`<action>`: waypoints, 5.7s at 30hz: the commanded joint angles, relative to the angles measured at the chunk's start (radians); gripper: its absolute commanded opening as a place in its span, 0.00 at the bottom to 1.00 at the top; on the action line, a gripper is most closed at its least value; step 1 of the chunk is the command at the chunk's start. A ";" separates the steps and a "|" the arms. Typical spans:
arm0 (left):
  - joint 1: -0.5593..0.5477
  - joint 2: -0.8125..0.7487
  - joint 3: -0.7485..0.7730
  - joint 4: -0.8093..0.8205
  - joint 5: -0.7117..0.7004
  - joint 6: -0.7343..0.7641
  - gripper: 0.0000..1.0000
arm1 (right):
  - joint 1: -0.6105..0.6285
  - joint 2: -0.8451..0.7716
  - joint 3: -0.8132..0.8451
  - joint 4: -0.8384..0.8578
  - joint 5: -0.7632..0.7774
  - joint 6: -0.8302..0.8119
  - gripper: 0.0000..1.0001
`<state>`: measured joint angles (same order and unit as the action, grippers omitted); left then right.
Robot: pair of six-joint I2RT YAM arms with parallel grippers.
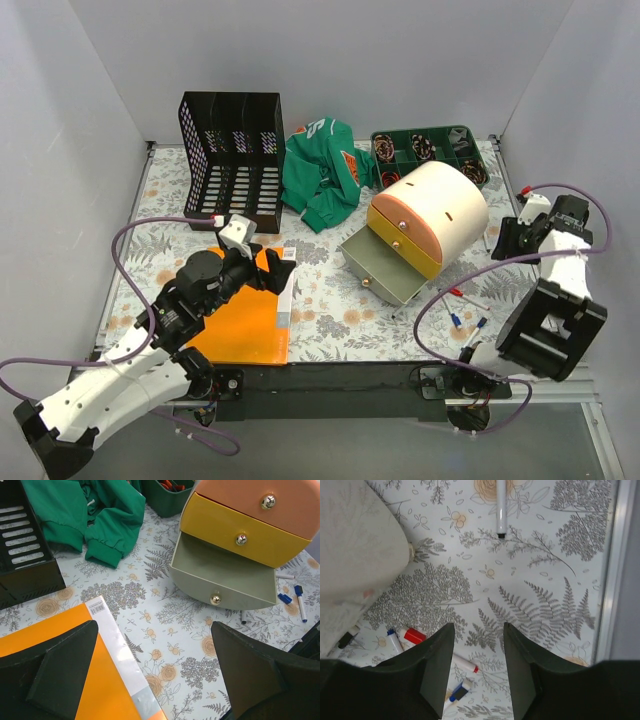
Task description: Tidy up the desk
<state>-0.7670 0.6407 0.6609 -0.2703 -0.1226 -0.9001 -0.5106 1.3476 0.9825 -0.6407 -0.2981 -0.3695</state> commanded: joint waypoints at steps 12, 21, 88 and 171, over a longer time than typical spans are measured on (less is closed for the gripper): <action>0.020 -0.009 -0.015 0.000 -0.049 0.024 0.98 | 0.066 0.438 0.309 0.127 -0.050 0.066 0.48; 0.041 0.007 -0.018 0.006 -0.052 0.027 0.98 | 0.098 0.610 0.416 0.102 0.010 0.057 0.47; 0.077 0.048 -0.026 -0.003 -0.124 0.041 0.98 | 0.877 -0.257 0.114 -0.106 -0.248 -0.164 0.01; 0.072 0.057 -0.041 0.029 0.176 0.105 0.91 | 1.515 0.021 -0.188 -0.171 0.418 -0.882 0.53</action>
<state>-0.6922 0.6956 0.6083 -0.2356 0.0765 -0.8139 0.9936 1.3506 0.7841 -0.8703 0.0067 -1.2804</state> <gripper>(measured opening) 0.908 0.528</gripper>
